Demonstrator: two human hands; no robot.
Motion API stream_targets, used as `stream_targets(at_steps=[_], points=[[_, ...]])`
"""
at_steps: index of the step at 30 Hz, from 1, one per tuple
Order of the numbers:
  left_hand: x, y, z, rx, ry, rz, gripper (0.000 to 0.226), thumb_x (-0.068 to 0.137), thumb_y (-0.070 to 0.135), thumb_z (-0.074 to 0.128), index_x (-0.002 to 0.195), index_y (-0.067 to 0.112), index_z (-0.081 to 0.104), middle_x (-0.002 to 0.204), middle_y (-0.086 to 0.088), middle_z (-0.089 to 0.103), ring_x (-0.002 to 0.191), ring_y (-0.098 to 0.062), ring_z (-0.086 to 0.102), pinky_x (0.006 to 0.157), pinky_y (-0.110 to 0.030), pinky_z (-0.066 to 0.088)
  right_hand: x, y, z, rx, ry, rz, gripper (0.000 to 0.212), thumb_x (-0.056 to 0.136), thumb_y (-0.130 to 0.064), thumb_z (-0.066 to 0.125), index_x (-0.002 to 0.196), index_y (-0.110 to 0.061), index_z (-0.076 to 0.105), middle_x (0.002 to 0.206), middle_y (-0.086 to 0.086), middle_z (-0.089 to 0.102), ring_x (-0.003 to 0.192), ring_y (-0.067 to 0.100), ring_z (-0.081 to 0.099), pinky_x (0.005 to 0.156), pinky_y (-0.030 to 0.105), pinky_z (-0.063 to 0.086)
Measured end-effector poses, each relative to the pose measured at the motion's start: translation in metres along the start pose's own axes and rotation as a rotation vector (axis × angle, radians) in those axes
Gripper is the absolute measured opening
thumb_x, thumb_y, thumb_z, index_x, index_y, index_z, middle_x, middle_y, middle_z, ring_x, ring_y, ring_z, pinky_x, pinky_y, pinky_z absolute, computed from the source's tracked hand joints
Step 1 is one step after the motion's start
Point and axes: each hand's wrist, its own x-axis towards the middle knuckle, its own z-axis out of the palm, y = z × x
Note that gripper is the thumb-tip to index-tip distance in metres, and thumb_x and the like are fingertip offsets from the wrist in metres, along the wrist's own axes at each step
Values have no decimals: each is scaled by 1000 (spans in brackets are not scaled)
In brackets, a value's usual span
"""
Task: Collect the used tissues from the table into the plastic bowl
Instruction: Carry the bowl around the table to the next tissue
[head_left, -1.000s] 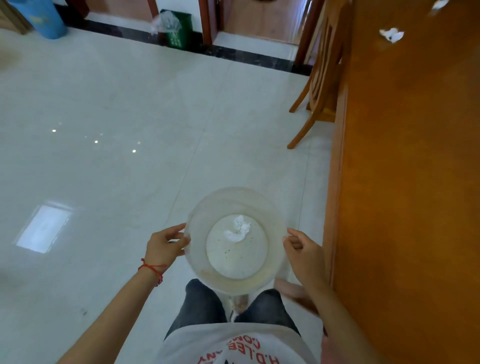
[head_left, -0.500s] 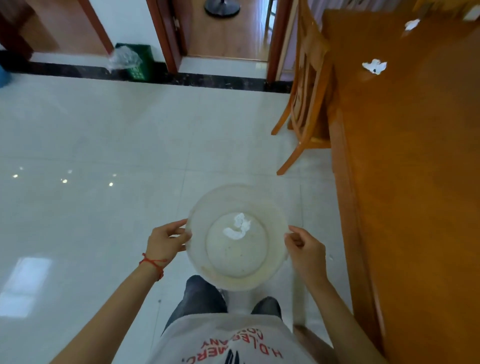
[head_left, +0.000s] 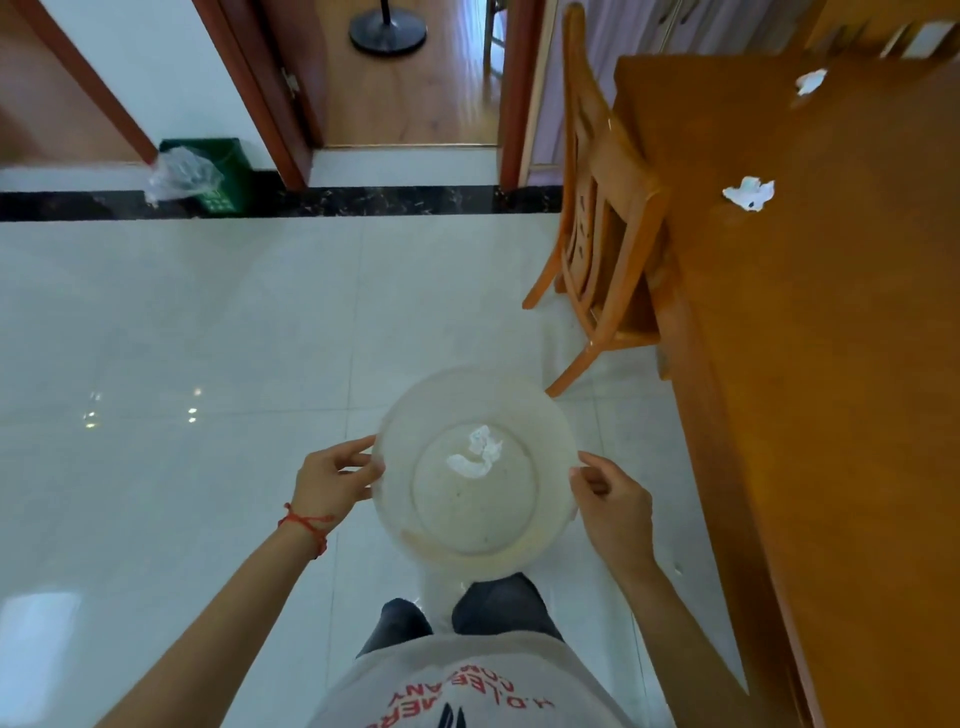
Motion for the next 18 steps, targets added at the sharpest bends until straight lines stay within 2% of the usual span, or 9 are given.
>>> stream_targets(at_steps=[6,12,15,18], points=[[65,47,21,42,-32,13,37,77,4,66,114,10,62,84,-7,67,83,-28,64,79,-42,56,68,-17,2,14,12,36,27,85,-14,62,111,-9,64,83,-2,65,73,-1,59,58,3,44],[118,87,34,123,-102,53,36,78,8,67,114,11,62,90,-6,66,78,-20,64,64,-25,54,107,-27,6,7,66,97,26,85,-16,61,110,-9,64,87,-2,65,74,-2,56,57,0,40],[145,103,40,158,-156,62,36,78,7,67,113,10,62,92,-9,65,80,-24,63,72,-31,55,119,-29,12,3,103,118,25,86,-17,61,109,-9,65,87,-2,66,74,-2,56,60,0,40],[173,120,46,206,-238,75,36,78,6,66,114,9,62,94,-10,65,83,-29,63,76,-36,54,127,-32,18,16,150,195,23,86,-18,60,107,-10,65,84,-1,66,73,2,56,67,7,41]])
